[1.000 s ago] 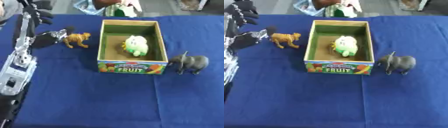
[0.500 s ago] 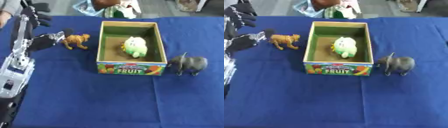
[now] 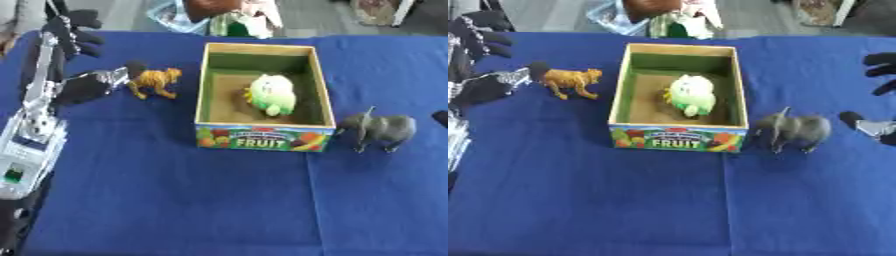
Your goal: Pick up objects on the table and place them in the box.
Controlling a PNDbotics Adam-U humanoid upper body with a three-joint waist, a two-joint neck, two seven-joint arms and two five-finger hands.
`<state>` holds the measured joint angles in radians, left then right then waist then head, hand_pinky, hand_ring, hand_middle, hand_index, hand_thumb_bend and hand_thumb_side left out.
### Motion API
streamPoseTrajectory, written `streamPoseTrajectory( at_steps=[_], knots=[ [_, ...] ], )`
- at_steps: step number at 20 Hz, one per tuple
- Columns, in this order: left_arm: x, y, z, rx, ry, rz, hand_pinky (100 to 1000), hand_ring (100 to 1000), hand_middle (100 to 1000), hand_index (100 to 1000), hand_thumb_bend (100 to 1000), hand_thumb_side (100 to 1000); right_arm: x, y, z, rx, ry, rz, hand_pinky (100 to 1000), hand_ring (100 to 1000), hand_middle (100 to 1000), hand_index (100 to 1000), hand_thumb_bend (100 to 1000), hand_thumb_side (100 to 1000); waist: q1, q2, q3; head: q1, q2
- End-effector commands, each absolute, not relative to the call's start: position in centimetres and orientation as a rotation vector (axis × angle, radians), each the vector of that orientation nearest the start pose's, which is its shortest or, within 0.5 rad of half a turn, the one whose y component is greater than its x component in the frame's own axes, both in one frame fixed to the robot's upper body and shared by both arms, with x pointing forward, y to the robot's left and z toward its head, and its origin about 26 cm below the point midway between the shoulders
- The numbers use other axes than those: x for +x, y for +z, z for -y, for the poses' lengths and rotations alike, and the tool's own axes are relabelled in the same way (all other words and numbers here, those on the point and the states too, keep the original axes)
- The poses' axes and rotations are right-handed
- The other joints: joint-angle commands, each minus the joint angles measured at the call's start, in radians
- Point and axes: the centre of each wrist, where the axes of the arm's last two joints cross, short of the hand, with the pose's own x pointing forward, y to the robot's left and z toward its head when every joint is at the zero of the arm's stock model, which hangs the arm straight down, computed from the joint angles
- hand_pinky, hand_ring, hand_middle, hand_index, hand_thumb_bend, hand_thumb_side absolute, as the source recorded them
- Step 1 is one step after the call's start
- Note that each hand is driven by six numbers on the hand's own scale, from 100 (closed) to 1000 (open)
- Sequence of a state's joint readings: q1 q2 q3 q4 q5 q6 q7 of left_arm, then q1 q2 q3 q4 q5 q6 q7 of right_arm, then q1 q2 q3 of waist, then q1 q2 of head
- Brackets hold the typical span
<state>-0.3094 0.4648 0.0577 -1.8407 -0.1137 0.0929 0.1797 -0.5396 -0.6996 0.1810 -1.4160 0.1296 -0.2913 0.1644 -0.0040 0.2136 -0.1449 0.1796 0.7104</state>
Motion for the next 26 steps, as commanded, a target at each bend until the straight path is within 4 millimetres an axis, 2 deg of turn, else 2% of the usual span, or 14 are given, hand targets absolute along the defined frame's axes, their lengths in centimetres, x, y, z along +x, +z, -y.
streamPoseTrajectory(
  at_steps=[1,14,26],
  knots=[
    [32.1,19.9,-30.9,0.598,-0.296,2.100,600,632,666,778,854,251,39.2,18.8,34.3,-0.467,1.155,1.938,618,793,805,874,490,158,-0.003,-0.014,0.002,-0.004,-0.007],
    [32.1,19.9,-30.7,0.584,-0.305,2.100,606,635,668,779,855,252,40.2,16.4,33.2,-0.395,1.338,1.799,638,803,808,863,498,170,-0.007,-0.013,0.012,-0.012,-0.001],
    [32.2,19.9,-30.5,0.573,-0.312,2.102,608,636,673,779,854,252,42.4,15.3,31.2,-0.376,1.406,1.749,637,784,774,830,466,116,-0.004,-0.015,0.023,-0.019,0.001]
  ],
)
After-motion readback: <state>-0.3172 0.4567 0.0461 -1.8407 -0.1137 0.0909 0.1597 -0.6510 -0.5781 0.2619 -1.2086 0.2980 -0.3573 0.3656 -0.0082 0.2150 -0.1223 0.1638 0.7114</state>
